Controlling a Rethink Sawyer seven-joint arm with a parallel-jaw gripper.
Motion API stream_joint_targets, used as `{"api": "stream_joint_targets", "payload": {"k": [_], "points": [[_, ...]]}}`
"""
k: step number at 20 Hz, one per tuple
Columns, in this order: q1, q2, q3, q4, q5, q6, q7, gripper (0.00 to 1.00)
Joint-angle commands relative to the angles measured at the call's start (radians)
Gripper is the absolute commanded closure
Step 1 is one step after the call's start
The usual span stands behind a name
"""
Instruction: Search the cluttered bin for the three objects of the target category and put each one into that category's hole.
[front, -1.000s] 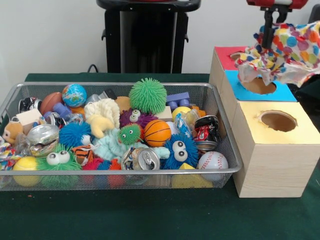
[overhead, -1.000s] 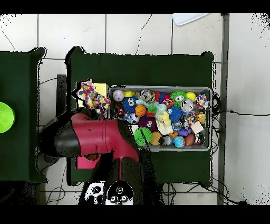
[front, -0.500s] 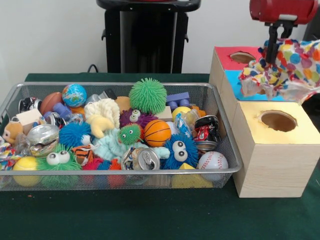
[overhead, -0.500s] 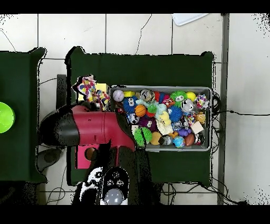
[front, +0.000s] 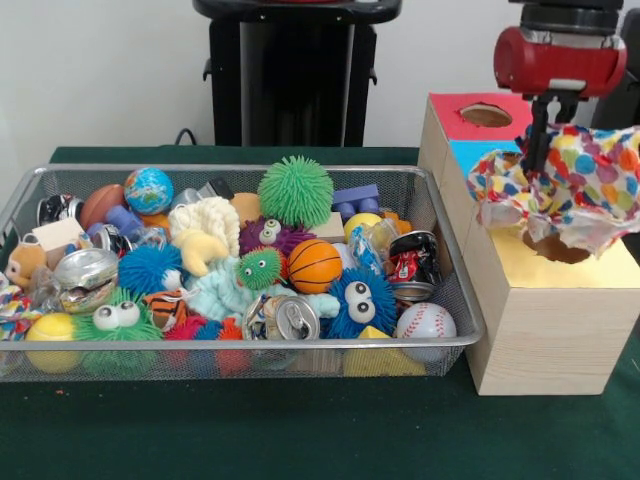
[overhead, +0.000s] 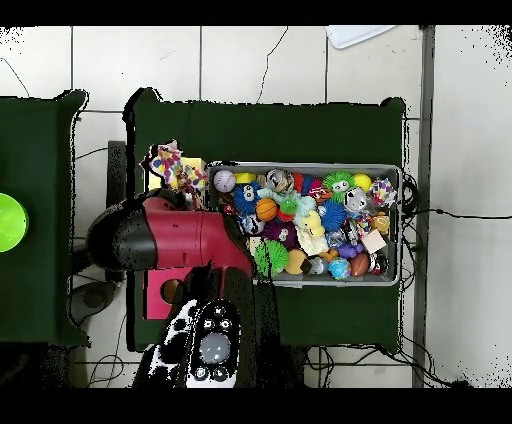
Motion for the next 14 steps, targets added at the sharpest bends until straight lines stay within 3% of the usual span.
{"api": "stream_joint_targets", "payload": {"k": [1,14], "points": [[0.020,0.096,0.000,-0.002,0.076,-0.063,0.327,1.00],[0.083,0.178,-0.026,-0.007,0.186,-0.149,0.338,1.00]]}}
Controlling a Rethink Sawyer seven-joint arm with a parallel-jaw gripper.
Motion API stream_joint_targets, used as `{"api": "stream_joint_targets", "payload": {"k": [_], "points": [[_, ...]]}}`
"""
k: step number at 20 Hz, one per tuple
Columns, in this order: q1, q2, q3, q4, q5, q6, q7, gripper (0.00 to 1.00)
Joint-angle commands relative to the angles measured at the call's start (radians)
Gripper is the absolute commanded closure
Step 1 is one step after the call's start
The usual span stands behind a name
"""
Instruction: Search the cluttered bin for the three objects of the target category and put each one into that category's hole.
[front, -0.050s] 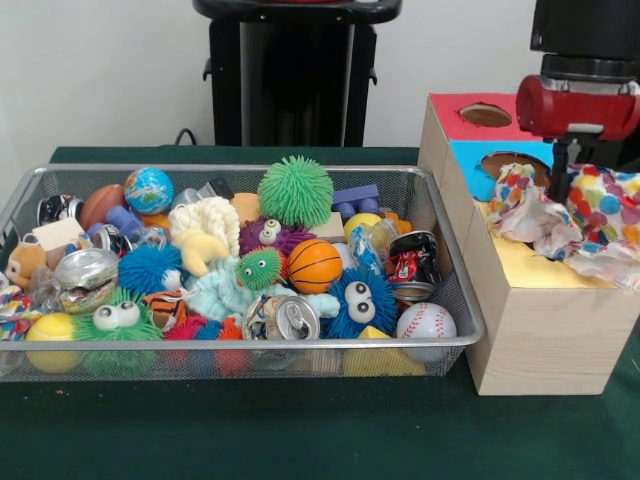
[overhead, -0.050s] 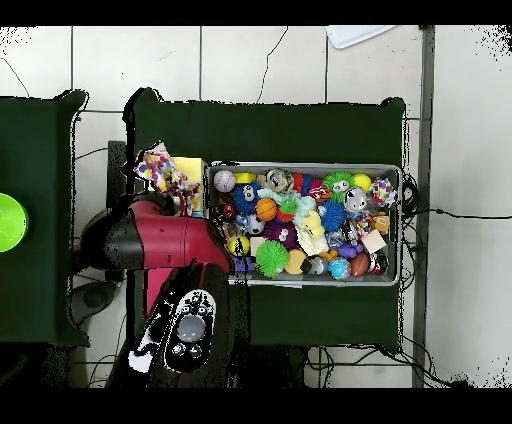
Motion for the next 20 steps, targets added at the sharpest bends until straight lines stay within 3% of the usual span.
{"api": "stream_joint_targets", "payload": {"k": [1,13,20], "points": [[0.002,0.079,0.012,0.000,0.078,-0.051,0.299,1.00],[-0.032,0.192,0.040,-0.006,0.058,-0.218,0.247,1.00],[-0.014,0.225,0.002,-0.039,0.048,-0.229,0.201,1.00]]}}
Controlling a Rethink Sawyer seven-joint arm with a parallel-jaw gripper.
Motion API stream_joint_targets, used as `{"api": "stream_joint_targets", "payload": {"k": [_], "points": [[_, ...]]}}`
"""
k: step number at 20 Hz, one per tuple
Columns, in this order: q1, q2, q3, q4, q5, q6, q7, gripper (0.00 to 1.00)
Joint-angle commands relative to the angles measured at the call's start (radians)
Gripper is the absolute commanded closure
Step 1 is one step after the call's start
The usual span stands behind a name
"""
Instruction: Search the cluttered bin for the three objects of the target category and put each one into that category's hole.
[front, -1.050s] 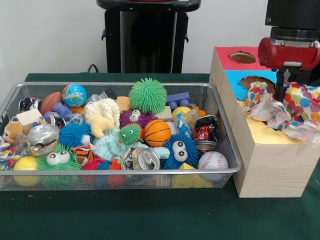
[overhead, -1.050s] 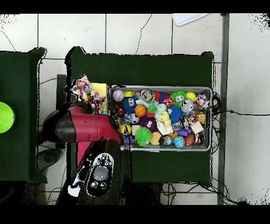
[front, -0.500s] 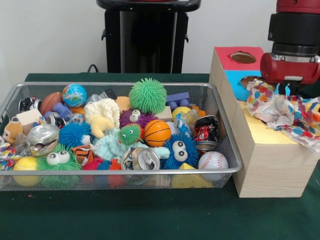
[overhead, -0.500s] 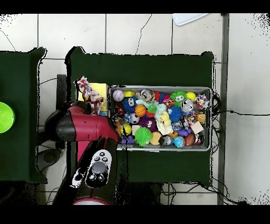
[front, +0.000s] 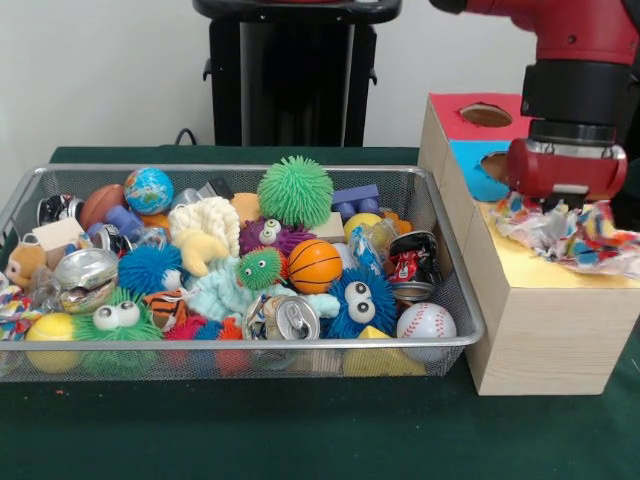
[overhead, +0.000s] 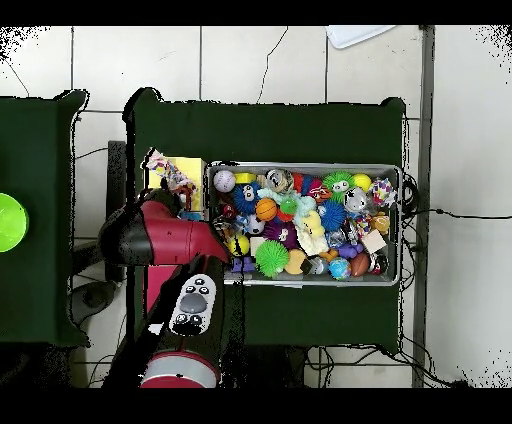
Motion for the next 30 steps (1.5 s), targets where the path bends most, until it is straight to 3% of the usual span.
{"api": "stream_joint_targets", "payload": {"k": [1,7,15,18,19,21,26,30], "points": [[-0.018,0.095,0.001,-0.032,0.005,0.003,0.172,1.00],[-0.023,0.065,-0.006,-0.016,0.006,0.020,0.174,1.00],[0.016,-0.059,-0.062,0.004,0.020,0.206,0.177,1.00],[0.010,-0.075,-0.051,0.015,0.017,0.209,0.183,1.00],[0.005,-0.077,-0.044,0.022,0.016,0.201,0.188,0.00],[0.007,-0.074,-0.046,0.017,-0.009,0.194,0.159,0.00],[0.036,-0.083,-0.098,0.001,0.006,0.230,0.190,0.00],[0.038,-0.079,-0.098,-0.003,0.020,0.234,0.202,0.00]]}}
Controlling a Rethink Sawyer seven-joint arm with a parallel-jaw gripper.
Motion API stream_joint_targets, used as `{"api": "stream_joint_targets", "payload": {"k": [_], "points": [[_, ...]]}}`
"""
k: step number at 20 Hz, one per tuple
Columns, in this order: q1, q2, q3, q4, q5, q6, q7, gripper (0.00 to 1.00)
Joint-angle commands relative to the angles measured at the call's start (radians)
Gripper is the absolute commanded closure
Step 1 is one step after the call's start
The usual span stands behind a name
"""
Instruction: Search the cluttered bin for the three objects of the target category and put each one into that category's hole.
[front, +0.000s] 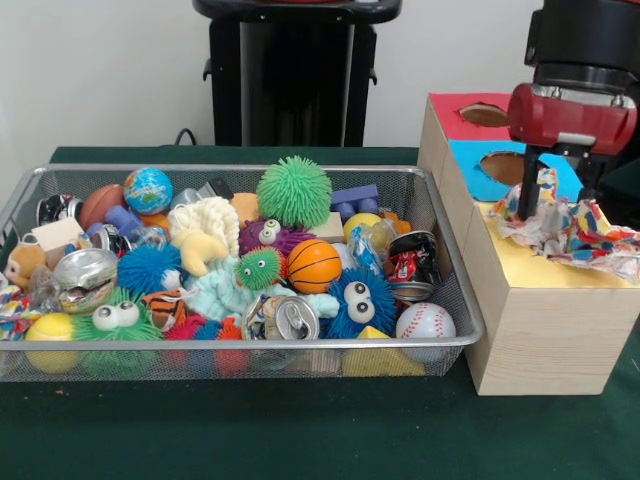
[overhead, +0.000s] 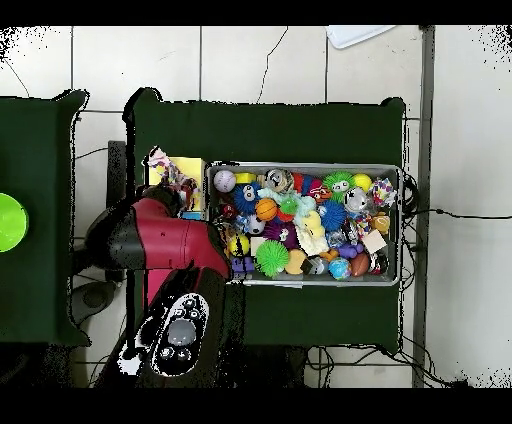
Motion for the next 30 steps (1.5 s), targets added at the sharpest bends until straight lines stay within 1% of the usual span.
{"api": "stream_joint_targets", "payload": {"k": [1,4,7,9,14,17,19,22,26,27,29,30], "points": [[-0.004,0.009,-0.010,0.002,0.020,0.135,0.201,0.00],[0.003,-0.006,-0.024,-0.003,0.018,0.167,0.194,0.00],[0.008,-0.051,-0.035,-0.006,0.014,0.241,0.185,0.00],[0.007,-0.074,-0.032,0.001,0.017,0.266,0.188,0.00],[0.001,-0.110,-0.034,-0.023,0.019,0.355,0.195,0.00],[-0.003,-0.146,-0.031,-0.027,0.018,0.421,0.192,0.00],[-0.010,-0.164,-0.024,-0.027,0.020,0.446,0.191,0.00],[-0.027,-0.165,0.005,-0.020,0.035,0.431,0.197,0.00],[-0.023,-0.146,0.004,-0.034,0.036,0.414,0.214,0.00],[-0.019,-0.141,0.001,-0.043,0.027,0.413,0.205,0.00],[-0.018,-0.136,0.005,-0.038,0.043,0.396,0.228,0.00],[-0.018,-0.133,0.005,-0.048,0.034,0.399,0.215,0.00]]}}
